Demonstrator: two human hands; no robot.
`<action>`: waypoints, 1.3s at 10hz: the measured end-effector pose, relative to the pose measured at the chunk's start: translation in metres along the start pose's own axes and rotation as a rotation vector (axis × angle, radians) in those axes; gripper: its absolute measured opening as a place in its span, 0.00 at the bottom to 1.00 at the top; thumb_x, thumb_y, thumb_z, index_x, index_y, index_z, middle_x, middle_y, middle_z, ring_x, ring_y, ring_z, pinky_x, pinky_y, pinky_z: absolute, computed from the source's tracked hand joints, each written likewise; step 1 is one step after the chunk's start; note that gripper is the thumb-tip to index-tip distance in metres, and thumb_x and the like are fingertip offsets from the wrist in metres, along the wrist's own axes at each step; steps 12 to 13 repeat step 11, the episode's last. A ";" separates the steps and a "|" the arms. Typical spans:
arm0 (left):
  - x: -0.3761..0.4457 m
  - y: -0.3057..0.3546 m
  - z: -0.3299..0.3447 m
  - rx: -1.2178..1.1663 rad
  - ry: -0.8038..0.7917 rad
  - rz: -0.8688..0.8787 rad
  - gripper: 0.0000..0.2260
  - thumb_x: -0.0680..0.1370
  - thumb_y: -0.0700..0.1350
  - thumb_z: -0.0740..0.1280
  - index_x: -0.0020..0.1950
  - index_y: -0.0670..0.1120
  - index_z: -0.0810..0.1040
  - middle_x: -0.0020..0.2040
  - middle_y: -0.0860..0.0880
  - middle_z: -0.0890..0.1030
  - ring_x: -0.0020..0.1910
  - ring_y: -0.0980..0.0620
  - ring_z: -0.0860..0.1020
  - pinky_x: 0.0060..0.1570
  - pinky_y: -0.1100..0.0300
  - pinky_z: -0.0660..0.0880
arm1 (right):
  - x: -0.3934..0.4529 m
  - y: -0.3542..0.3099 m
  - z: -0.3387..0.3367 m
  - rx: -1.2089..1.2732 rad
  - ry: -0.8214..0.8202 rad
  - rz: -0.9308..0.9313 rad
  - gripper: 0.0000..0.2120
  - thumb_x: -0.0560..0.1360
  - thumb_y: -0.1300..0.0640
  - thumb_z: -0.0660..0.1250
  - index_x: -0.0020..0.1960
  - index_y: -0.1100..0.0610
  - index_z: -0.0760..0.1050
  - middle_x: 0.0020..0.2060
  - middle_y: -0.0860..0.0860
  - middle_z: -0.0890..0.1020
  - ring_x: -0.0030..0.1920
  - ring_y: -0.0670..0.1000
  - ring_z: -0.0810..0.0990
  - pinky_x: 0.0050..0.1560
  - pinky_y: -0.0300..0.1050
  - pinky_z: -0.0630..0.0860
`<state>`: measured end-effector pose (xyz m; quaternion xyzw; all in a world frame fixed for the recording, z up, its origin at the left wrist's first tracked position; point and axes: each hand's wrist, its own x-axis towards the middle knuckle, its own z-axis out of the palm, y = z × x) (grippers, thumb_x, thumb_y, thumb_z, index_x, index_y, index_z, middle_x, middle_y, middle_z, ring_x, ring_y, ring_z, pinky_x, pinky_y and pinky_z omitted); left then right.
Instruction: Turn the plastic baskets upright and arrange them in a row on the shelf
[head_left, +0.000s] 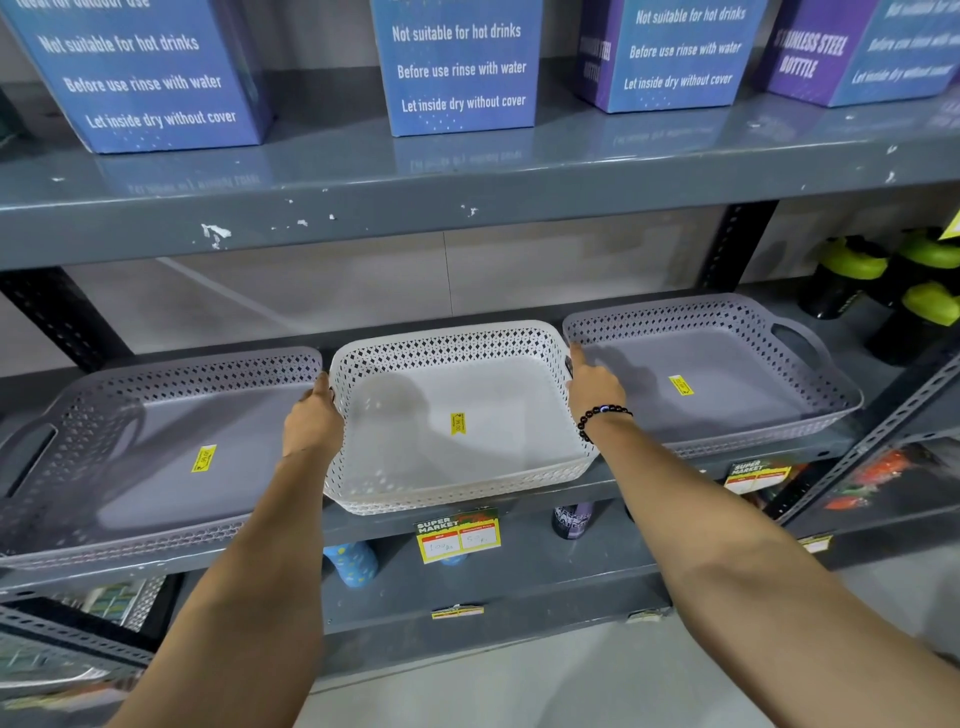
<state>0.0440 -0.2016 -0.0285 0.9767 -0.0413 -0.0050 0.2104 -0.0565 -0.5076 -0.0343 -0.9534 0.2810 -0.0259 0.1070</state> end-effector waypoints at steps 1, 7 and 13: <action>0.002 -0.001 0.001 0.014 0.000 0.004 0.22 0.82 0.36 0.51 0.76 0.44 0.59 0.62 0.34 0.76 0.58 0.34 0.76 0.55 0.44 0.74 | -0.001 -0.001 -0.001 -0.005 -0.005 -0.002 0.29 0.81 0.66 0.56 0.77 0.56 0.49 0.53 0.62 0.81 0.53 0.60 0.81 0.47 0.50 0.79; -0.041 0.014 -0.011 0.127 0.096 0.166 0.25 0.83 0.51 0.49 0.77 0.38 0.54 0.77 0.40 0.58 0.77 0.42 0.55 0.77 0.49 0.51 | -0.037 -0.029 -0.028 -0.049 0.119 -0.131 0.30 0.80 0.49 0.57 0.76 0.60 0.52 0.71 0.62 0.67 0.70 0.61 0.66 0.64 0.56 0.71; -0.143 0.023 -0.062 0.104 0.277 0.362 0.26 0.83 0.52 0.48 0.77 0.39 0.52 0.79 0.41 0.54 0.78 0.43 0.49 0.77 0.50 0.44 | -0.157 -0.075 -0.062 0.046 0.321 -0.357 0.27 0.81 0.50 0.55 0.76 0.61 0.55 0.73 0.59 0.66 0.75 0.59 0.59 0.75 0.55 0.56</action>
